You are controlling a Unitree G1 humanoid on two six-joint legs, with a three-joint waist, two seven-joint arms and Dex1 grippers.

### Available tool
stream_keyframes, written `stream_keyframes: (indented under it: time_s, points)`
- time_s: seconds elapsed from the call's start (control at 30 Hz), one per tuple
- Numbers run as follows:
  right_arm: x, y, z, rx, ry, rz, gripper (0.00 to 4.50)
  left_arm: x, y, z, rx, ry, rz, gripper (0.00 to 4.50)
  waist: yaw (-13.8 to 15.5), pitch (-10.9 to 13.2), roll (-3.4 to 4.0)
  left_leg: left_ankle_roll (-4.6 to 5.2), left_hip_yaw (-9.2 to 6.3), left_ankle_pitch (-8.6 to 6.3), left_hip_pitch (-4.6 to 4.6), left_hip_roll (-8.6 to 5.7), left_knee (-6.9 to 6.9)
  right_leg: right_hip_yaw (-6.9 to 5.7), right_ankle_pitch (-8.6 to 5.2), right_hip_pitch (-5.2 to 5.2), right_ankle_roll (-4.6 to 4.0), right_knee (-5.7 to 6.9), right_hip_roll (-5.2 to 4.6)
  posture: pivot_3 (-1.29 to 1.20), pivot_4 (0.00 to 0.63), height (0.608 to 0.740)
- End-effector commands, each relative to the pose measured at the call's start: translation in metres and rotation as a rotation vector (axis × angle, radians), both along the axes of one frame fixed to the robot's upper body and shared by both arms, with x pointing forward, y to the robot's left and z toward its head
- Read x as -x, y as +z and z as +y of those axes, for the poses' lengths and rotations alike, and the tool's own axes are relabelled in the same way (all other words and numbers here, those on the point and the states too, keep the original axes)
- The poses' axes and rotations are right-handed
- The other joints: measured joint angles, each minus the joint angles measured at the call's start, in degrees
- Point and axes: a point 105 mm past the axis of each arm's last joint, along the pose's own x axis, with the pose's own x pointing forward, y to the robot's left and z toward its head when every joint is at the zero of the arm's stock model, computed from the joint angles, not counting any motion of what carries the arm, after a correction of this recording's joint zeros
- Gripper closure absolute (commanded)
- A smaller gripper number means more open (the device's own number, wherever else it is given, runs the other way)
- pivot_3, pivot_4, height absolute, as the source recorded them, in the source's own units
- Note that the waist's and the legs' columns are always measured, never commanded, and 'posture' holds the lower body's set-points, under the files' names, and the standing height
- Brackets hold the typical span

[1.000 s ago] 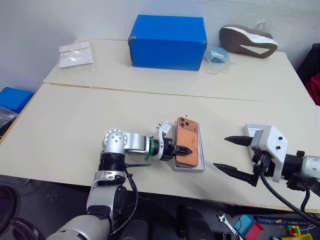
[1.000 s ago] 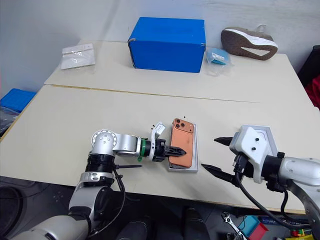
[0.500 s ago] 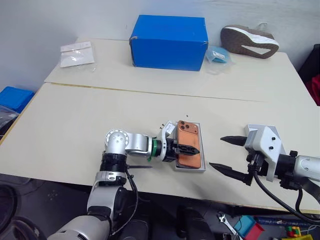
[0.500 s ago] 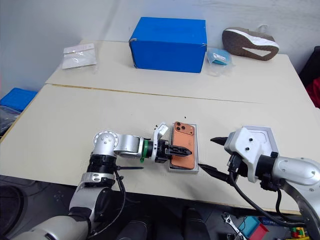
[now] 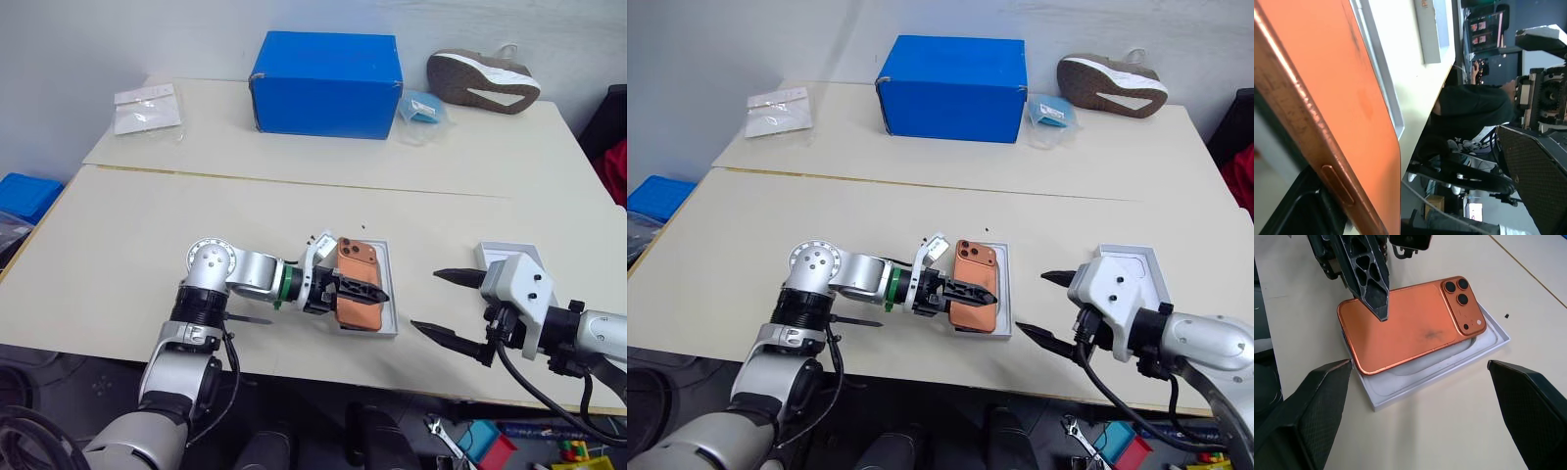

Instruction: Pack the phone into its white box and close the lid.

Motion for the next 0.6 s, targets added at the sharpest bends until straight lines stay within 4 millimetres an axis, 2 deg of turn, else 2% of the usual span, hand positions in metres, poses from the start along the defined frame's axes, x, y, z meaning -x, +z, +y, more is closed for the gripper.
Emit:
stream_keyframes:
  time_s: [0.03,0.3,0.6]
  points:
    - [0.001,0.005,0.002,-0.004,0.004,-0.038,0.00,0.003,0.015,-0.007,0.044,-0.047,-0.027,0.02,0.0,0.0,0.00,0.00,0.00,0.00,0.00,-0.01,0.00,0.00,0.00,0.00,0.00,0.00,0.00,0.00,0.150,0.740]
    - [0.001,0.003,0.003,-0.012,-0.006,-0.040,0.00,-0.002,0.017,-0.019,0.003,-0.066,-0.052,0.02,0.1,0.0,0.00,0.00,0.01,0.00,-0.02,-0.02,0.00,0.00,0.00,0.00,0.00,-0.01,0.00,0.00,0.150,0.740]
    - [0.003,0.001,0.003,-0.023,-0.022,-0.041,0.00,-0.001,0.017,-0.013,-0.072,-0.134,-0.135,0.02,0.0,0.0,0.00,-0.01,0.03,0.00,0.05,-0.02,-0.04,0.14,0.00,-0.01,0.00,0.02,0.05,0.00,0.150,0.740]
